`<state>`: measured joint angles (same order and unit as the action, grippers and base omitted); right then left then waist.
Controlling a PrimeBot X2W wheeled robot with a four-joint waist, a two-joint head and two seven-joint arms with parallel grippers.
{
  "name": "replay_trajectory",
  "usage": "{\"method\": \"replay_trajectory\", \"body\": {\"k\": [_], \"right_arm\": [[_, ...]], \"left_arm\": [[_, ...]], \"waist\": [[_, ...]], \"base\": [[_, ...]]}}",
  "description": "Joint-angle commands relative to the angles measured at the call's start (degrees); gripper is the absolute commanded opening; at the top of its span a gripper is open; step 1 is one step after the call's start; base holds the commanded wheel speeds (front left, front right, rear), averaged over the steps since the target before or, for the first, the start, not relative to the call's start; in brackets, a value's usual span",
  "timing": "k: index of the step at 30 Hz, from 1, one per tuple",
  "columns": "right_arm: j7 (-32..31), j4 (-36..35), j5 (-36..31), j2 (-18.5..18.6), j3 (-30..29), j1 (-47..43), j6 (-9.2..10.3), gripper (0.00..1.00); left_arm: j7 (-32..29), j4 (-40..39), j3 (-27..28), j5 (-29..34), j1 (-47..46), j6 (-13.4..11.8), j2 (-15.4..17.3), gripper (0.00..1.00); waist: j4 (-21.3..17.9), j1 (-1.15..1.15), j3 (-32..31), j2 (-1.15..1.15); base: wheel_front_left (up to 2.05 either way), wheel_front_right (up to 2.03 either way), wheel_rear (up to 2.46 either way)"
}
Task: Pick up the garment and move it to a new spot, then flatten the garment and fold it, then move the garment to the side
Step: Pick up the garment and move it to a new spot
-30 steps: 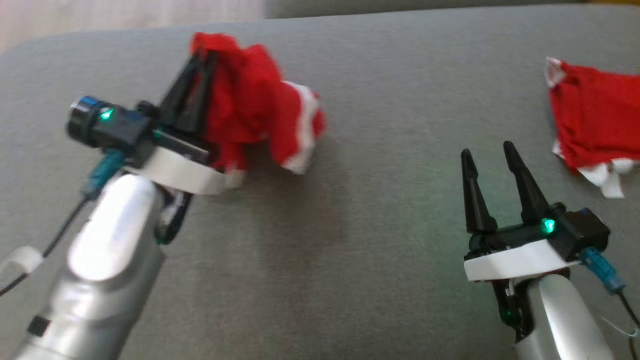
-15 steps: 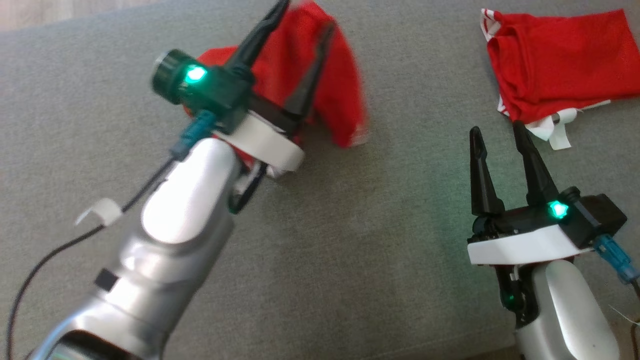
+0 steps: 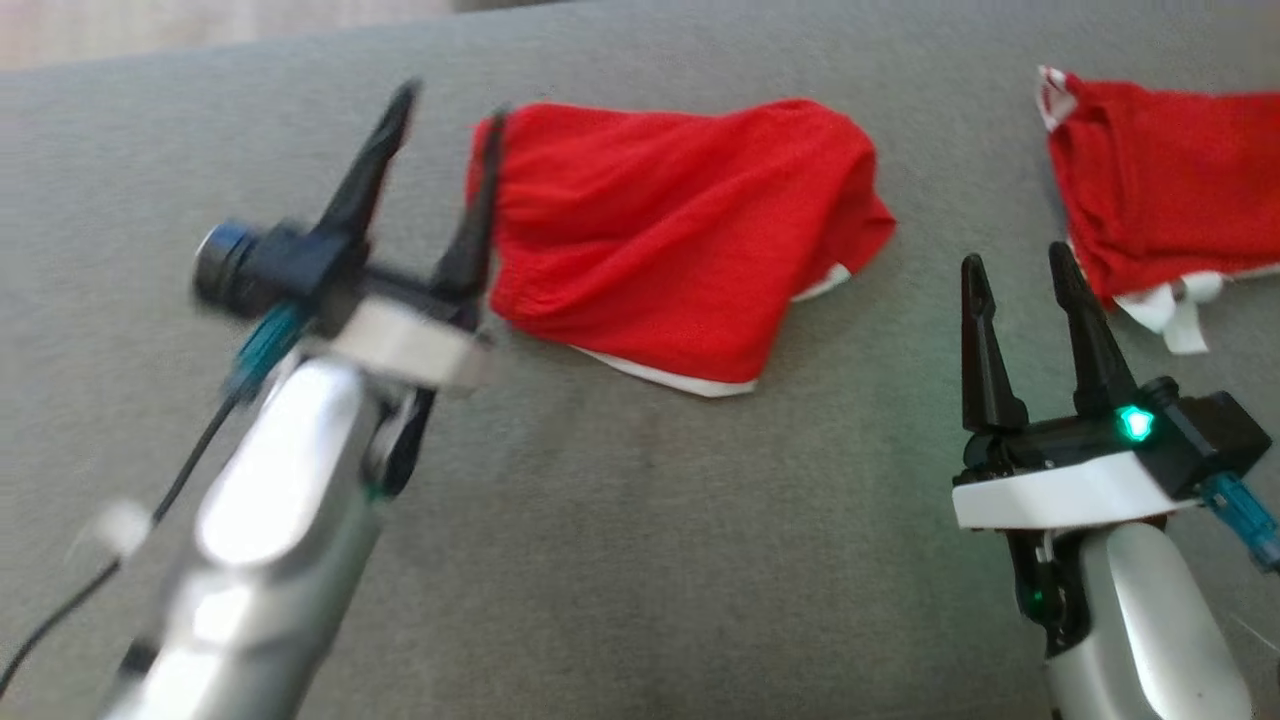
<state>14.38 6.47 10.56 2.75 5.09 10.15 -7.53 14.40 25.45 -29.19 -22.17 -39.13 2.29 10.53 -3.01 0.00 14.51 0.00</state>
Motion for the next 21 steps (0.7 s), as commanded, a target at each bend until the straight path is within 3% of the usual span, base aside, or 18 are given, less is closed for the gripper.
{"method": "replay_trajectory", "body": {"k": [1,7,14,21], "right_arm": [[0.6,-1.5,-0.5,0.1,0.9,0.0,0.04,1.0],[0.6,-0.7,-1.3,0.1,0.5,-1.9,0.04,1.0],[0.6,0.2,-1.4,0.1,1.0,-2.8,0.04,1.0],[0.6,0.3,-1.4,0.1,1.5,-2.5,0.04,1.0]], "left_arm": [[0.6,-4.0,3.9,-0.2,2.0,-0.5,2.5,1.0],[0.6,-11.7,9.9,0.2,14.5,-1.0,3.3,1.0],[0.6,-16.6,14.0,2.0,25.2,-0.1,-0.8,1.0],[0.6,-17.8,17.1,4.0,27.8,1.1,-3.8,1.0]], "waist": [[2.5,0.0,-2.1,0.0],[5.9,0.0,-4.7,0.0],[7.5,0.0,-6.5,0.0],[7.1,0.0,-6.5,0.0]], "base": [[0.0,0.0,0.0],[0.0,0.0,0.0],[0.0,0.0,0.0],[0.0,0.0,0.0]]}}
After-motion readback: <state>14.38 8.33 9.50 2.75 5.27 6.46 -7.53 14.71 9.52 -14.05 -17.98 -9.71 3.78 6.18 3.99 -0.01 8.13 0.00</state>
